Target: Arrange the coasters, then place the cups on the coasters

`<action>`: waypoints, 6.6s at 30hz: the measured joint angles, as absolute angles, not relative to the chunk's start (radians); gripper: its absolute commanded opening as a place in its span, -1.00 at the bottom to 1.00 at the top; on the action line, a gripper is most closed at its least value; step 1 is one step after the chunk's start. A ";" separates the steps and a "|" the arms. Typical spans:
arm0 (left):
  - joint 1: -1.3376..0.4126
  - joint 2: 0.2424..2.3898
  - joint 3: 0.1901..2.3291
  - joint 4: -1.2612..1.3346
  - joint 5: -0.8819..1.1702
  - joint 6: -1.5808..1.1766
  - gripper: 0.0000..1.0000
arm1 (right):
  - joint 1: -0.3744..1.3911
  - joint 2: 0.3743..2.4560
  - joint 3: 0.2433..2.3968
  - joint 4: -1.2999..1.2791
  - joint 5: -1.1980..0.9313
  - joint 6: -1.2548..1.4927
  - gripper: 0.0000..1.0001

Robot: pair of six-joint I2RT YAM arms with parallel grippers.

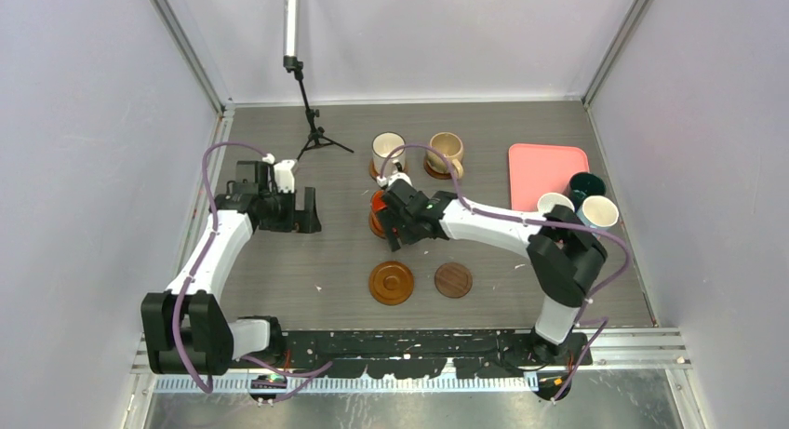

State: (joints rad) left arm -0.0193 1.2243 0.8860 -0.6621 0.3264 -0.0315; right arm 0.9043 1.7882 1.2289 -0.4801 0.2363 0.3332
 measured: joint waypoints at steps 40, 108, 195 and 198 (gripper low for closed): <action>-0.165 1.351 0.982 -0.715 0.350 0.186 1.00 | -0.299 1.541 1.621 -1.393 -0.402 -0.692 0.47; -0.167 1.369 0.982 -0.708 0.288 0.170 0.99 | -0.116 1.657 1.353 -0.972 -0.028 -0.471 0.07; -0.158 1.251 0.966 -0.704 0.263 0.030 0.99 | 0.361 0.843 0.805 -0.718 -0.328 -0.230 -0.99; -0.154 1.229 0.947 -0.704 0.266 0.023 1.00 | 0.480 0.802 0.767 -0.746 -0.336 -0.231 -0.99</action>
State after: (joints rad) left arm -0.1543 1.2285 0.9466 -0.7036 0.2657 0.0235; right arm 0.4805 0.8024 0.7673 -0.7456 -0.3363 -0.2310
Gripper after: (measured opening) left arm 0.996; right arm 0.254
